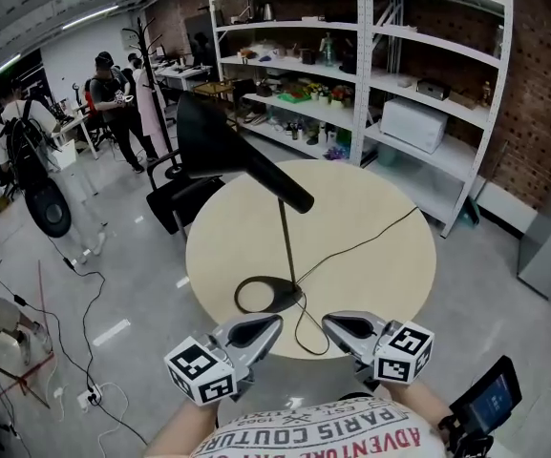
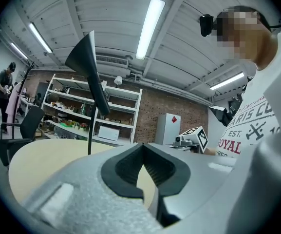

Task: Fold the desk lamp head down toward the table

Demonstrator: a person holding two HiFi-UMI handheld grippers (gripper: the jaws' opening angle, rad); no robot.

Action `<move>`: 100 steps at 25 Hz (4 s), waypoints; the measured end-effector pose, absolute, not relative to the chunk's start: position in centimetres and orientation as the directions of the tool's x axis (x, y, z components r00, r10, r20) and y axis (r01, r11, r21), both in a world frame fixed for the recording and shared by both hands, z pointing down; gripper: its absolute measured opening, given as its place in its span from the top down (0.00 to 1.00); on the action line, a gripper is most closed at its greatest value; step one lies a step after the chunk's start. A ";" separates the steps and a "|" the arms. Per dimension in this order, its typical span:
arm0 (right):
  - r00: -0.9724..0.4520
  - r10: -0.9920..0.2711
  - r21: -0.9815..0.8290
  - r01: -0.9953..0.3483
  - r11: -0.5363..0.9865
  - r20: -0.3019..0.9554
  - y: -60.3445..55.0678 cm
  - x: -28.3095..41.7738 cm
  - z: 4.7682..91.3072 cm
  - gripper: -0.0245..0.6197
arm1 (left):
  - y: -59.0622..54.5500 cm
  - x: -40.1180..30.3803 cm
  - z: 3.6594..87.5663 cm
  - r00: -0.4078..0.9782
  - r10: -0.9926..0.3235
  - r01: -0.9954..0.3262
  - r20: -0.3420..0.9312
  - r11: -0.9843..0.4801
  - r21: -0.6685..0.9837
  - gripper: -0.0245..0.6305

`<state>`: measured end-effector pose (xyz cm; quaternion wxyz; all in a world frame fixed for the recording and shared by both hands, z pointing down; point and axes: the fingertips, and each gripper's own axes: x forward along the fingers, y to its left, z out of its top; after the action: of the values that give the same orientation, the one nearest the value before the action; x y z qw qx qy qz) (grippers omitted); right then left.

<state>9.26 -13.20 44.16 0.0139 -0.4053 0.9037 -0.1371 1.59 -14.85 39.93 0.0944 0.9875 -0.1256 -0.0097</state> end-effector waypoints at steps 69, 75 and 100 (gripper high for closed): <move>-0.682 -0.708 0.061 -0.711 0.701 0.181 -34.7 8.1 46.4 0.89 | -31.2 -7.4 21.8 0.837 -0.532 -0.545 -0.126 -0.831 -0.110 0.73; -0.685 -0.707 0.056 -0.710 0.702 0.176 -35.1 8.2 46.2 0.89 | -32.3 -6.7 19.1 0.846 -0.513 -0.530 -0.148 -0.839 -0.123 0.74; -0.678 -0.717 0.037 -0.722 0.691 0.161 -35.5 8.5 45.6 0.89 | -33.3 -6.0 18.0 0.875 -0.467 -0.480 -0.127 -0.872 -0.097 0.90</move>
<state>8.48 -35.48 45.59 -0.0816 -0.3929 0.9158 -0.0149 -6.05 -33.28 18.02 -0.0630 0.9662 -0.2449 -0.0495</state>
